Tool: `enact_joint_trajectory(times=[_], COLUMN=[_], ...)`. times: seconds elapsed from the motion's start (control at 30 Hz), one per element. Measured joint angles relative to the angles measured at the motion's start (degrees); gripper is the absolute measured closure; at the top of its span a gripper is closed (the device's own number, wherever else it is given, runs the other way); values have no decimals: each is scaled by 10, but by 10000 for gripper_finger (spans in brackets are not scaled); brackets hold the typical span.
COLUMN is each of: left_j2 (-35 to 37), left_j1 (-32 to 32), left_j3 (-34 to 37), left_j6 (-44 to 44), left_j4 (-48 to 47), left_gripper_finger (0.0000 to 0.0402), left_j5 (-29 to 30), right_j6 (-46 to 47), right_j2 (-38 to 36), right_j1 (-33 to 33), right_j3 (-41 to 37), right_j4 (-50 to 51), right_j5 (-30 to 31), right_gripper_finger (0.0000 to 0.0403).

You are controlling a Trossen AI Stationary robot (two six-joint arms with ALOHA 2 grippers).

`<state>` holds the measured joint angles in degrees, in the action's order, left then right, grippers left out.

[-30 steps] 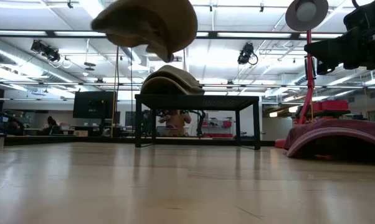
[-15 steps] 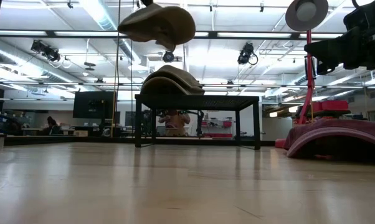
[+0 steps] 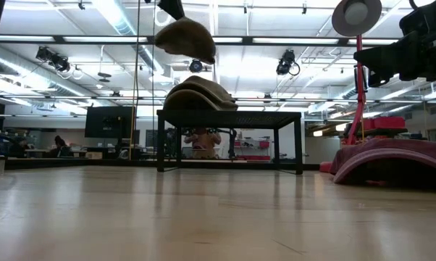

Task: Pick & Place hat
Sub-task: Stack the brown cap on top of the other brown cap on the shelf

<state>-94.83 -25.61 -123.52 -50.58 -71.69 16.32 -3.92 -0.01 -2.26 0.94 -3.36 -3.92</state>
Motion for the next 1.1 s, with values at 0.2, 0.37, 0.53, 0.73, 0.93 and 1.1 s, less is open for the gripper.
enact_joint_trajectory(times=[0.2, 0.37, 0.53, 0.73, 0.93, 1.1], left_j2=[0, -1, -1, -1, -1, -1], left_j1=[-41, -62, -75, -81, -83, -84], left_j3=[3, 39, 83, 132, 164, 171], left_j6=[-71, -76, -80, -104, -98, -101], left_j4=[36, 61, 99, 158, 185, 188], left_gripper_finger=[401, 401, 401, 402, 401, 391], left_j5=[-72, -106, -106, -107, -123, -120], right_j6=[0, 0, 0, 0, 0, 0], right_j2=[0, 0, 0, 0, 0, 0], right_j1=[0, 0, 0, 0, 0, 0], right_j3=[0, 0, 0, 0, 0, 0], right_j4=[0, 0, 0, 0, 0, 0], right_j5=[0, 0, 0, 0, 0, 0], right_gripper_finger=[387, 387, 387, 387, 387, 387])
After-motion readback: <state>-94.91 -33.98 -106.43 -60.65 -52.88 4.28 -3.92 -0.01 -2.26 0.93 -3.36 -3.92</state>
